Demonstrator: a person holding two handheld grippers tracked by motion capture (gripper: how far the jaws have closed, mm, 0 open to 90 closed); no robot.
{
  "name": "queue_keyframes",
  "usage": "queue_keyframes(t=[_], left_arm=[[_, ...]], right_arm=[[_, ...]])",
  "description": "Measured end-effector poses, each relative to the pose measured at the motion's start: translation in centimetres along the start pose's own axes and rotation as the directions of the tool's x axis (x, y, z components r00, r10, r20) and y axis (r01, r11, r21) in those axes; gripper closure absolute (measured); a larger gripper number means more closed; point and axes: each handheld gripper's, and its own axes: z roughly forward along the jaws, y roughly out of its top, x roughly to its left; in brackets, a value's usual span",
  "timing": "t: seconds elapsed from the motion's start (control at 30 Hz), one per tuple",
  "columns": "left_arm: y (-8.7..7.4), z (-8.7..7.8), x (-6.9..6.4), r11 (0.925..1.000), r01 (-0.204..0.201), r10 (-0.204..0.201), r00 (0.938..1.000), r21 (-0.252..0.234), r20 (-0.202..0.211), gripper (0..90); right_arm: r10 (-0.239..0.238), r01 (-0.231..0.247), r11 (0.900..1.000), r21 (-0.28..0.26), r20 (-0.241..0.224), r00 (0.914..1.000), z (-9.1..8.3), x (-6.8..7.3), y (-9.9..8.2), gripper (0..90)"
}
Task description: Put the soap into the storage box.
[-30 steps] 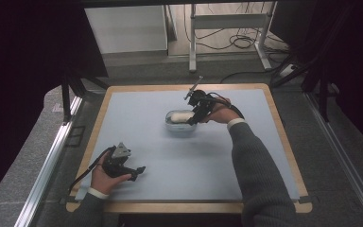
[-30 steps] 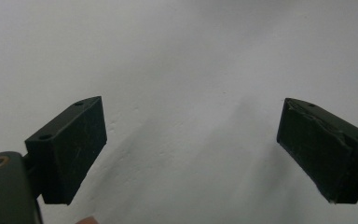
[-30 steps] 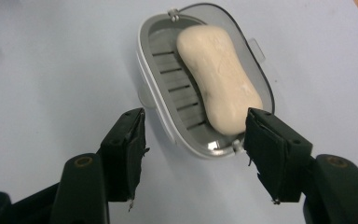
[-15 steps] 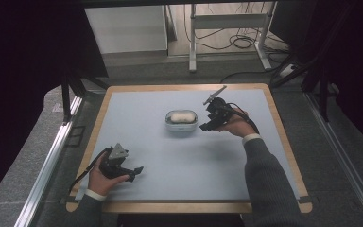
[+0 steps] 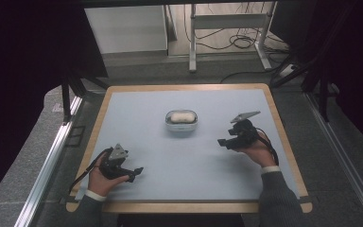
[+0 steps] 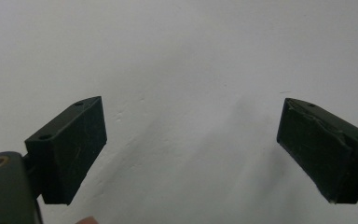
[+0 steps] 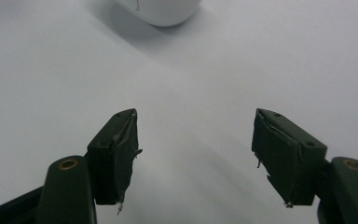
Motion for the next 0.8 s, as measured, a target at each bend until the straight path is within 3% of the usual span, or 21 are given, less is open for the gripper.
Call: queue_keyframes(t=[0.3,0.4,0.47,0.8], left_arm=[[0.0,0.0,-0.1,1.0,0.001,-0.001,1.0,-0.001,-0.001,8.7],[0.0,0.0,-0.1,1.0,0.0,0.0,1.0,-0.001,-0.002,8.7],[0.0,0.0,-0.1,1.0,-0.001,0.001,1.0,-0.002,-0.003,8.7],[-0.1,0.1,-0.1,1.0,-0.007,0.007,1.0,0.002,0.001,8.7]], right_arm=[[0.052,-0.048,0.9947,-0.091,0.039,0.9979,-2.0,0.9,-4.5,31.1],[0.039,-0.035,0.9965,-0.076,0.052,0.9979,-2.1,1.0,-4.7,30.4],[0.053,-0.048,0.9938,-0.1,0.046,0.9975,-2.1,0.9,-4.7,30.4],[0.051,-0.044,0.994,-0.1,0.069,0.9963,-1.8,0.8,-5.3,26.3]])
